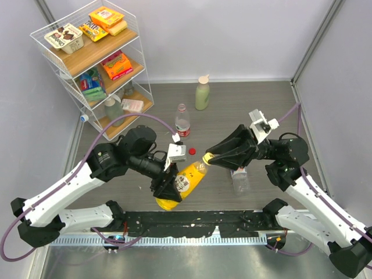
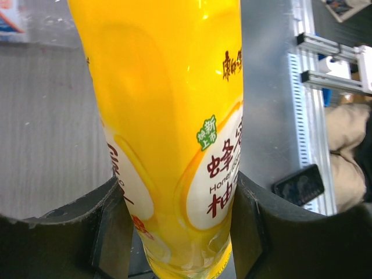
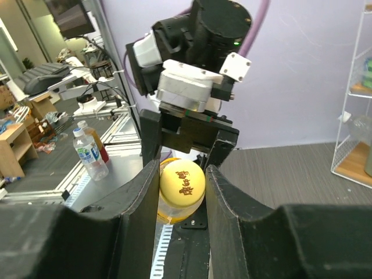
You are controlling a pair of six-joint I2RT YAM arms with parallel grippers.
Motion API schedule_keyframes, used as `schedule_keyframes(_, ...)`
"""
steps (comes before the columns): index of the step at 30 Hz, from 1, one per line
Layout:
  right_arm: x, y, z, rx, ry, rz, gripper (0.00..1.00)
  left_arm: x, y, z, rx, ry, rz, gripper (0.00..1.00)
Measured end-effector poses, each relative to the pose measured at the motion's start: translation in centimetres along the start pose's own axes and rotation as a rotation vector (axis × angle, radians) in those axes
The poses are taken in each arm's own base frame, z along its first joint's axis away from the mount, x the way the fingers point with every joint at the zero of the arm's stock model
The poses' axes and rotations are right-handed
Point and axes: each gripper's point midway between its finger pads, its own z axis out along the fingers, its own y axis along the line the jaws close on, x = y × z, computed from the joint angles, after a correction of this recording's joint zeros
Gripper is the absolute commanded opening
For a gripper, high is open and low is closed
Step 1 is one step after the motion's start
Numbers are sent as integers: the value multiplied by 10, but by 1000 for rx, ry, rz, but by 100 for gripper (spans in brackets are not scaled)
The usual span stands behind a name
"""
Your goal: Unscrew the bottle caps
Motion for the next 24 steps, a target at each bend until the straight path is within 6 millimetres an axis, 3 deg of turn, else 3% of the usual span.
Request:
schedule_keyframes(7,-9,19,-3,-47,-16,-55,2,-8,-22,-2,118,-23,5,0)
schedule_keyframes(9,-9,19,-3,-46,-16,-56,10,-8,-23,-2,123,-23,0,0)
schedule_keyframes(13,-8,17,-3,-34,-17,-46,37,-8,-23,-2,122,-21,-14,0)
schedule_keyframes(14,-8,16,-3,-29,-19,-44,51,-8,-23,-2,119,-21,-15,0)
schedule_keyframes(16,-8,14,-3,-14,-21,-39,67,-7,-21,-2,107,-18,-18,0)
schedule_keyframes(19,-7,8,-4,26,-24,-35,85,-8,-18,-1,94,-22,-4,0)
schedule_keyframes(24,-3,-9,-8,133,-28,-10,100,-8,-1,0,-4,-19,13,0)
